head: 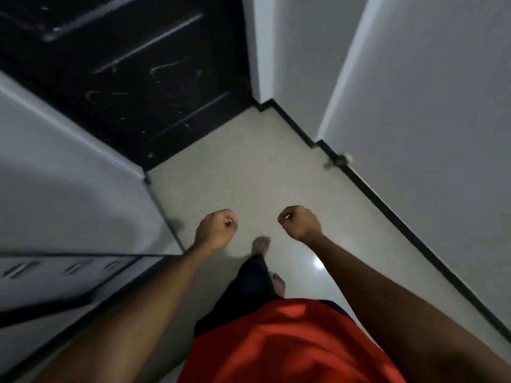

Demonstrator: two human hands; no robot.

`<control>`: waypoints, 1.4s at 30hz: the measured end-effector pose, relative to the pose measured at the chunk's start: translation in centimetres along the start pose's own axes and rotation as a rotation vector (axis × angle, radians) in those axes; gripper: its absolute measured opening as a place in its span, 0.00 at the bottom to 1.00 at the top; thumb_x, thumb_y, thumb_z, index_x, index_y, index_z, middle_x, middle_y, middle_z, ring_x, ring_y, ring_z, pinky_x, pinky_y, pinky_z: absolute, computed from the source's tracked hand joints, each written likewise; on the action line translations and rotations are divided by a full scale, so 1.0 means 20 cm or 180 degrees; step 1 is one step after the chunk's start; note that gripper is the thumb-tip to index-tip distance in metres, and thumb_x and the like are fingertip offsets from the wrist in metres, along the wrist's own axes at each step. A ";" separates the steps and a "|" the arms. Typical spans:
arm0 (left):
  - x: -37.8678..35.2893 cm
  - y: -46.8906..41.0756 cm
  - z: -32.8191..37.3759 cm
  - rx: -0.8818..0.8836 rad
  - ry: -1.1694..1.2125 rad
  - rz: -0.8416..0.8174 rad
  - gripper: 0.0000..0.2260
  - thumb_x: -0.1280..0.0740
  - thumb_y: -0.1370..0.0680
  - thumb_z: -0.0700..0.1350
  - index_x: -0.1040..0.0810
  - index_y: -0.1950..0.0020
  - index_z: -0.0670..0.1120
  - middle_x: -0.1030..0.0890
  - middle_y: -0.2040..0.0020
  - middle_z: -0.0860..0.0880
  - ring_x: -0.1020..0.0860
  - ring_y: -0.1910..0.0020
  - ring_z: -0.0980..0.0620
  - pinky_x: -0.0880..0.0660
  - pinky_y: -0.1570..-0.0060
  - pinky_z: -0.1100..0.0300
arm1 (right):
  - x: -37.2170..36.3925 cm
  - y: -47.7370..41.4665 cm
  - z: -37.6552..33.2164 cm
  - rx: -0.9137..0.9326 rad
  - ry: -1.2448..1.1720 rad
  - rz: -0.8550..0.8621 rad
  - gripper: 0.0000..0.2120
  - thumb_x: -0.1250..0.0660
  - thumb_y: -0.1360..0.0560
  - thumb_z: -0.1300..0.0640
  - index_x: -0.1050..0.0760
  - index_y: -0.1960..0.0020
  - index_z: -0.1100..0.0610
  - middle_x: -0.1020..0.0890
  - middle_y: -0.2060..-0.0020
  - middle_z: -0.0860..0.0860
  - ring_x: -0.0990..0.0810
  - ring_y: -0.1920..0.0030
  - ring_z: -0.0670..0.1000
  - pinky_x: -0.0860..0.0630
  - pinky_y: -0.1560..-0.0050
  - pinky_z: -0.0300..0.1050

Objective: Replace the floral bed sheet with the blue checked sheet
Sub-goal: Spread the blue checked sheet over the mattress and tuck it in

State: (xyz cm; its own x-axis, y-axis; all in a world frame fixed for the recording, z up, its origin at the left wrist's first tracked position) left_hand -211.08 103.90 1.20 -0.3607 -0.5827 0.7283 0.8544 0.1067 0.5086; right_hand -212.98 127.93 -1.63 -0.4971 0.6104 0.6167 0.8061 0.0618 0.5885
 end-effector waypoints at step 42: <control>-3.51 2.34 2.22 -0.4546 -0.4490 -0.3605 0.05 0.34 0.21 0.46 0.20 0.49 0.48 0.19 0.60 0.51 0.21 0.58 0.50 0.28 0.55 0.59 | -1.16 3.01 2.98 -0.4019 -0.5696 0.4056 0.04 0.32 0.29 0.52 0.18 0.59 0.48 0.15 0.63 0.49 0.15 0.57 0.54 0.18 0.49 0.55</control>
State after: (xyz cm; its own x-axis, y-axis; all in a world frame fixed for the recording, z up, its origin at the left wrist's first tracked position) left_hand -162.37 185.58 -5.61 -0.1205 0.8212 0.5578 -0.4137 -0.5523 0.7237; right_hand -133.71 164.68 -11.62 0.9144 -0.2096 0.3464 -0.4044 -0.5141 0.7564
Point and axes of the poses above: each hand's wrist, its own y-axis away from the middle knuckle, its own x-axis out of the back of the hand, z = x × y, the point moved 10 cm from there along -y, towards the middle knuckle
